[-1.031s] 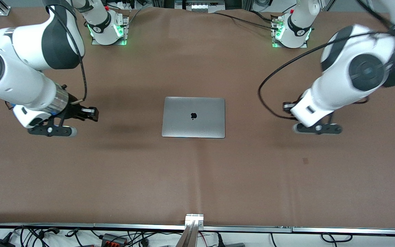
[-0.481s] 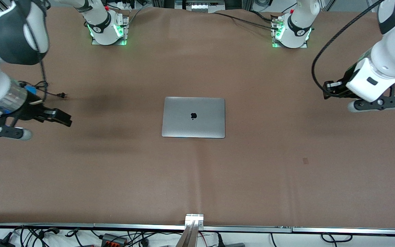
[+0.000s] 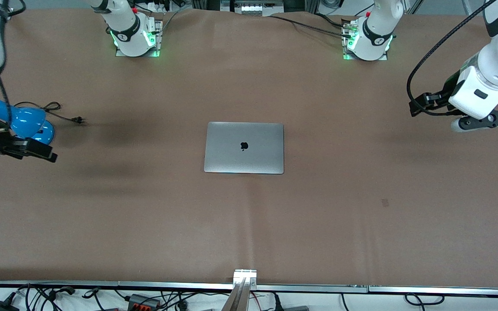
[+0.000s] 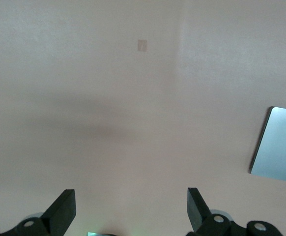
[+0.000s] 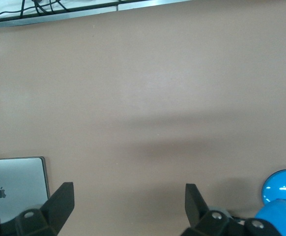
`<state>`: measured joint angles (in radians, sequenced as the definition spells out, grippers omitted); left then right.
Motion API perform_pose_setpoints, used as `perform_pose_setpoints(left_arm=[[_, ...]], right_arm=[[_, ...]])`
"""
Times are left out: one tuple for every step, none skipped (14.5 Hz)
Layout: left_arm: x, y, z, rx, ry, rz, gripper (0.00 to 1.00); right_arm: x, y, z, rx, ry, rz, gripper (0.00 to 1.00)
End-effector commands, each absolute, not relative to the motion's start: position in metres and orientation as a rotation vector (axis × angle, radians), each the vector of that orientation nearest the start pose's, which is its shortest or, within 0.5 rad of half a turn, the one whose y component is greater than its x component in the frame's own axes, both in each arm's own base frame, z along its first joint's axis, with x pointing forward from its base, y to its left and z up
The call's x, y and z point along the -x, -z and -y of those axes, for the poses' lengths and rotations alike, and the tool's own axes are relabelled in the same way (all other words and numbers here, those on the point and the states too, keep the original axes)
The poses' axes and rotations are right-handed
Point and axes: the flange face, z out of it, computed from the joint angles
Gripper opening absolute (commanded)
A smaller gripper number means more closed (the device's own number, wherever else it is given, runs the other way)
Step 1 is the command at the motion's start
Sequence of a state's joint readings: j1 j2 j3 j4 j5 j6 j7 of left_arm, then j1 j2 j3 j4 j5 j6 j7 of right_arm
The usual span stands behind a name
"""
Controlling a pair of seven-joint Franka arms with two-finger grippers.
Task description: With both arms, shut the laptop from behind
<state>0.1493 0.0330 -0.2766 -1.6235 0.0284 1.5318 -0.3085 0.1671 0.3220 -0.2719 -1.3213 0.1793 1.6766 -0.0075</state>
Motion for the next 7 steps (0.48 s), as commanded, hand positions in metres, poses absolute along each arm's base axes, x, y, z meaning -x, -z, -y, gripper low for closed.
perform_pose_setpoints(left_arm=[[-0.549,-0.58,0.052,3.102,-0.122,0.298,1.0],[-0.549,-0.58,0.054,3.102,-0.122,0.293,1.0],[-0.549,-0.58,0.056,3.104,-0.123,0.286,1.0],[-0.549,-0.58,0.056,3.106,-0.123,0.286,1.0],[-0.549,-0.581,0.056,3.109,-0.124,0.287,1.0],[-0.548,-0.581,0.059,3.109,-0.124,0.28,1.0],[-0.547,-0.582,0.063,3.11,-0.122,0.268,1.0]], right_arm=[[-0.645,-0.582,0.041,3.091,0.093,-0.09,1.0],[-0.642,-0.587,0.044,3.109,0.1,-0.08,1.0],[-0.64,-0.588,0.044,3.119,0.099,-0.069,1.0],[-0.638,-0.59,0.042,3.127,0.098,-0.061,1.0],[-0.636,-0.589,0.043,3.14,0.083,-0.06,1.0],[-0.633,-0.587,0.041,3.142,0.052,-0.063,1.0],[-0.628,-0.583,0.041,3.145,0.018,-0.073,1.0]])
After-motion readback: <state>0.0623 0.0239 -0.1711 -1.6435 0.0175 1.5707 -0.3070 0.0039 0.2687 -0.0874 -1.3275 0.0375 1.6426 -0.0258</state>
